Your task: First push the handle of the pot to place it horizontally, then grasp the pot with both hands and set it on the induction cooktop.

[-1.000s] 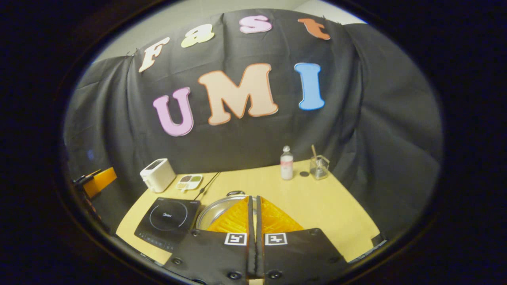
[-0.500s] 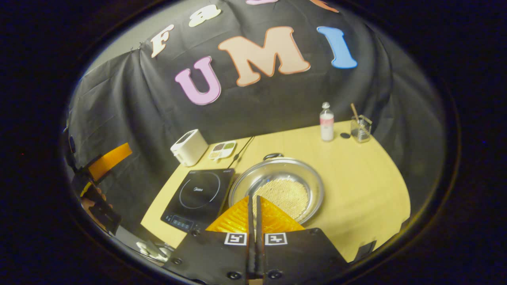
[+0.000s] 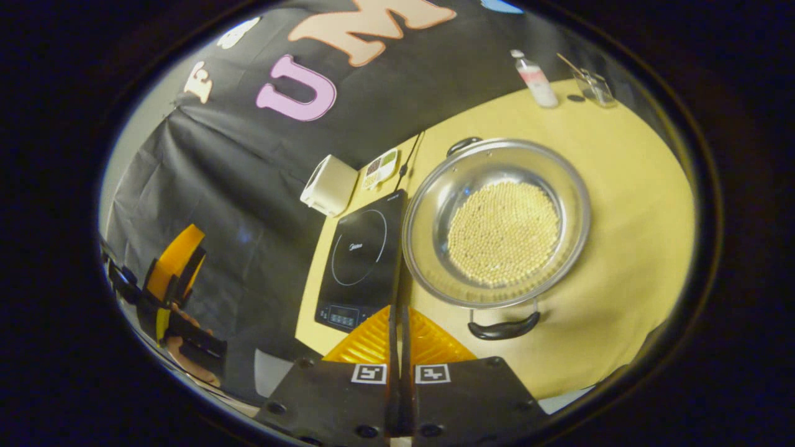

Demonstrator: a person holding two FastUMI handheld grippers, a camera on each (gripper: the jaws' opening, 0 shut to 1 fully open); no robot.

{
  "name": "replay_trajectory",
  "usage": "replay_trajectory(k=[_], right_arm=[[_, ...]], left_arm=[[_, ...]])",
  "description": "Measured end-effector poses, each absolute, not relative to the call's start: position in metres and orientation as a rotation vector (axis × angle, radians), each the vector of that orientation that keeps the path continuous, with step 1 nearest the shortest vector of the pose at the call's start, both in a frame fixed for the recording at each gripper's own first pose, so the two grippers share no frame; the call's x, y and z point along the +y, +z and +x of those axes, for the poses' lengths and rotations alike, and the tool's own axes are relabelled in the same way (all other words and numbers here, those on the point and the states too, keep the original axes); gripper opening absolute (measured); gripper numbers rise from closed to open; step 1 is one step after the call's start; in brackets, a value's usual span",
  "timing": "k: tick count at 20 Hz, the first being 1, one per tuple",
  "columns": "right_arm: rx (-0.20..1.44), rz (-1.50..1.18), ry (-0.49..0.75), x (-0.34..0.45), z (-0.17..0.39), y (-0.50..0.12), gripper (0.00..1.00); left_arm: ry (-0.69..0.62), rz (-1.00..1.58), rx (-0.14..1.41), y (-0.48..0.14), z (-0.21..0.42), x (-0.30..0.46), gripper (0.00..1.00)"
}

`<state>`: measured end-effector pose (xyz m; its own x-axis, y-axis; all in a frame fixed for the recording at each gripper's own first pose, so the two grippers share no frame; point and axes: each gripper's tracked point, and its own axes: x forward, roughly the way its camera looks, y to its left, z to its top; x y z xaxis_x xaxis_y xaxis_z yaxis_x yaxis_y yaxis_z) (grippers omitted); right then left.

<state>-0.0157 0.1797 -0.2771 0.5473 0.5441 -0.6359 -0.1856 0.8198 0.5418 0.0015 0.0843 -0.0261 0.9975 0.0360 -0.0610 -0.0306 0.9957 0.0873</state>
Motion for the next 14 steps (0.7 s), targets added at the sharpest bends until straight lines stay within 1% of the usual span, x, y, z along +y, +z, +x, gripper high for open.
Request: replay_trajectory(k=[1, 4, 5, 6, 7, 8, 9, 11, 12, 13, 14], right_arm=[[0.911, 0.461, 0.454, 0.181, -0.016, -0.282, 0.0], [0.97, 0.478, 0.453, 0.181, -0.017, -0.3, 0.0], [1.0, 0.461, 0.441, 0.179, -0.018, -0.309, 0.03], [1.033, 0.437, 0.417, 0.175, -0.019, -0.32, 0.02], [1.062, 0.415, 0.407, 0.173, -0.02, -0.329, 0.0], [1.084, 0.404, 0.402, 0.171, -0.021, -0.333, 0.03], [1.101, 0.401, 0.399, 0.172, -0.021, -0.338, 0.03], [1.135, 0.395, 0.373, 0.171, -0.022, -0.353, 0.03], [1.148, 0.392, 0.357, 0.169, -0.021, -0.359, 0.03], [1.156, 0.389, 0.342, 0.167, -0.02, -0.363, 0.03], [1.162, 0.383, 0.327, 0.163, -0.021, -0.367, 0.03]], left_arm=[[0.038, 0.088, 0.065, -0.026, 0.001, 0.085, 0.92], [0.044, 0.089, 0.069, -0.027, -0.002, 0.087, 0.92], [0.044, 0.09, 0.07, -0.027, -0.002, 0.087, 0.92], [0.043, 0.09, 0.073, -0.028, -0.003, 0.089, 0.96], [0.043, 0.088, 0.076, -0.029, -0.004, 0.089, 0.96], [0.045, 0.086, 0.082, -0.032, -0.003, 0.089, 0.92], [0.045, 0.084, 0.087, -0.033, -0.004, 0.09, 0.92], [0.045, 0.077, 0.094, -0.036, -0.003, 0.09, 0.93], [0.045, 0.073, 0.1, -0.037, -0.004, 0.091, 0.96], [0.046, 0.07, 0.105, -0.038, -0.004, 0.091, 0.93], [0.048, 0.067, 0.108, -0.039, -0.004, 0.092, 0.96]])
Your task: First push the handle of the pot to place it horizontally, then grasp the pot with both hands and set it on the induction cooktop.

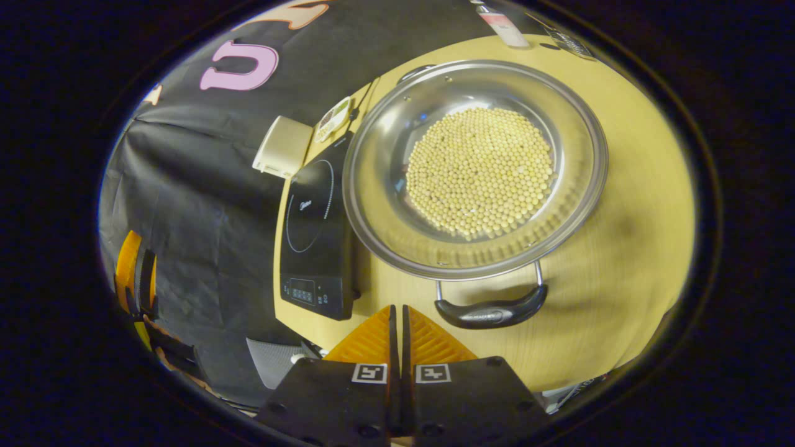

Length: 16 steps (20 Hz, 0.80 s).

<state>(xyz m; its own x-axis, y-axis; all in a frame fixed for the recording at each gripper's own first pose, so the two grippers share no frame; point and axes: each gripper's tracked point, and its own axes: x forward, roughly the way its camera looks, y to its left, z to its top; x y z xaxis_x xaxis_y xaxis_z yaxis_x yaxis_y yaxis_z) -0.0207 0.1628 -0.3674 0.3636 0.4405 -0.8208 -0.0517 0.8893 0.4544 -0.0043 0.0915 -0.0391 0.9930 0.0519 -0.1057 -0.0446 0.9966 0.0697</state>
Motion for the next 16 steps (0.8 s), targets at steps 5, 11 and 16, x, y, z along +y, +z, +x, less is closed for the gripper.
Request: replay_trajectory(k=[5, 11, 16], right_arm=[[1.163, 0.39, 0.302, 0.155, -0.017, -0.372, 0.0], [1.147, 0.367, 0.252, 0.128, -0.01, -0.37, 0.03], [1.147, 0.332, 0.163, 0.095, -0.004, -0.373, 0.03]], left_arm=[[0.05, 0.042, 0.124, -0.045, -0.005, 0.093, 0.96], [0.055, 0.029, 0.147, -0.052, -0.006, 0.094, 0.96], [0.052, 0.028, 0.156, -0.055, -0.007, 0.094, 0.96]])
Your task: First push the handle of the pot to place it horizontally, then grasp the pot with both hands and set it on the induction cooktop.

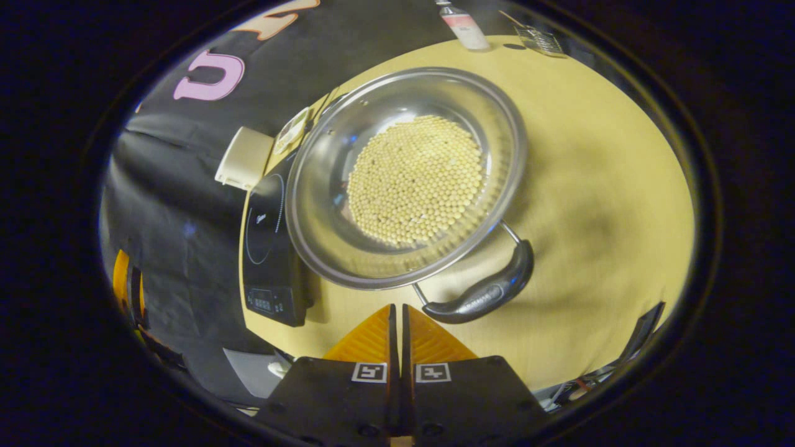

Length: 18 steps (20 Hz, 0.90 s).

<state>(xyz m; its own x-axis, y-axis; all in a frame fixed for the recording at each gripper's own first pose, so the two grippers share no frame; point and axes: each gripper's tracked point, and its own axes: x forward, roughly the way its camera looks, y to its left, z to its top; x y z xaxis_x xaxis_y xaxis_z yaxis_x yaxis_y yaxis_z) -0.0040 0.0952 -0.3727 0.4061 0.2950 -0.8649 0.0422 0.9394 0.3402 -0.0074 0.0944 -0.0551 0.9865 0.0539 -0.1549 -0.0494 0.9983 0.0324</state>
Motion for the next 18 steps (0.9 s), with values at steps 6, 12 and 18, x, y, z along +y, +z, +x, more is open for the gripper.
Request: replay_trajectory(k=[6, 12, 18], right_arm=[[1.126, 0.379, 0.096, 0.064, 0.009, -0.368, 0.03], [1.093, 0.374, 0.043, 0.029, 0.037, -0.363, 0.03], [1.063, 0.373, 0.002, 0.002, 0.059, -0.359, 0.03]], left_arm=[[0.046, 0.041, 0.156, -0.055, -0.008, 0.093, 0.93], [0.048, 0.049, 0.165, -0.056, -0.009, 0.093, 0.94], [0.059, 0.042, 0.184, -0.062, -0.009, 0.094, 0.93]])
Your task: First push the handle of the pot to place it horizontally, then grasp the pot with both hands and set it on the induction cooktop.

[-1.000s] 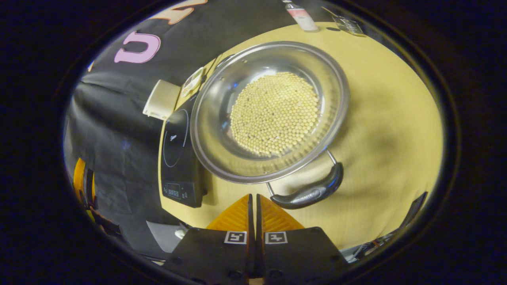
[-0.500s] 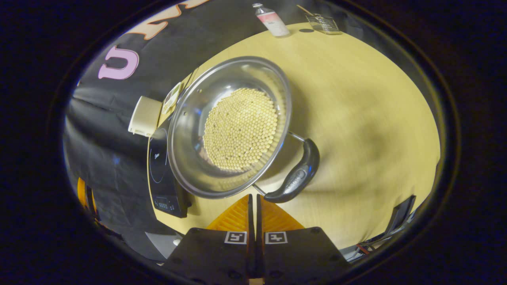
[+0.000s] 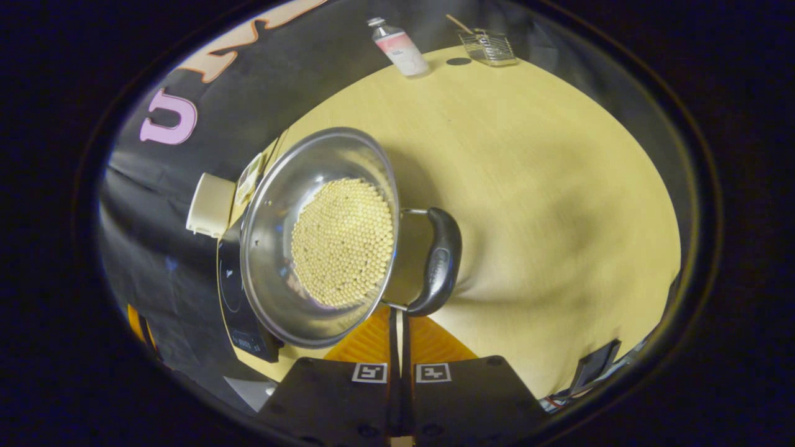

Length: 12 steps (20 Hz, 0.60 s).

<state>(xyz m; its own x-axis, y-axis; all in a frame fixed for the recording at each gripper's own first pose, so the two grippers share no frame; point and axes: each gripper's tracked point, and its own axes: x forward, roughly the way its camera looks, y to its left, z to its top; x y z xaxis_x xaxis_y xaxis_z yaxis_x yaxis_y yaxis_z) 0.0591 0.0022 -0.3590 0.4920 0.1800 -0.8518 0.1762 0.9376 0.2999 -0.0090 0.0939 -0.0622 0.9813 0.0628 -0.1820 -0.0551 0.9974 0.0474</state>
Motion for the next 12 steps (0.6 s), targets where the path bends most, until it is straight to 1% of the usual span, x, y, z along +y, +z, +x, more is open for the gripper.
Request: replay_trajectory(k=[1, 2, 3, 5, 6, 8, 9, 10, 11, 12], right_arm=[[1.059, 0.375, -0.005, -0.002, 0.063, -0.358, 0.0], [1.056, 0.381, -0.013, -0.005, 0.067, -0.357, 0.03], [1.053, 0.383, -0.019, -0.009, 0.072, -0.356, 0.0], [1.047, 0.373, -0.029, -0.015, 0.08, -0.353, 0.0], [1.045, 0.362, -0.031, -0.018, 0.085, -0.353, 0.0], [1.047, 0.342, -0.032, -0.021, 0.09, -0.351, 0.0], [1.047, 0.33, -0.031, -0.023, 0.093, -0.35, 0.0], [1.046, 0.317, -0.03, -0.023, 0.096, -0.35, 0.02], [1.046, 0.306, -0.031, -0.024, 0.1, -0.348, 0.02], [1.044, 0.297, -0.032, -0.025, 0.104, -0.348, 0.03]], left_arm=[[0.06, 0.04, 0.189, -0.063, -0.009, 0.094, 0.93], [0.059, 0.036, 0.193, -0.064, -0.008, 0.094, 0.96], [0.057, 0.032, 0.198, -0.066, -0.008, 0.093, 0.96], [0.06, 0.025, 0.206, -0.072, -0.007, 0.094, 0.96], [0.063, 0.024, 0.211, -0.075, -0.003, 0.093, 0.93], [0.07, 0.021, 0.232, -0.084, 0.0, 0.094, 0.94], [0.073, 0.016, 0.244, -0.088, 0.0, 0.094, 0.96], [0.074, 0.009, 0.253, -0.093, 0.0, 0.095, 0.93], [0.075, 0.003, 0.259, -0.095, 0.0, 0.094, 0.96], [0.076, -0.003, 0.265, -0.098, 0.0, 0.094, 0.94]])
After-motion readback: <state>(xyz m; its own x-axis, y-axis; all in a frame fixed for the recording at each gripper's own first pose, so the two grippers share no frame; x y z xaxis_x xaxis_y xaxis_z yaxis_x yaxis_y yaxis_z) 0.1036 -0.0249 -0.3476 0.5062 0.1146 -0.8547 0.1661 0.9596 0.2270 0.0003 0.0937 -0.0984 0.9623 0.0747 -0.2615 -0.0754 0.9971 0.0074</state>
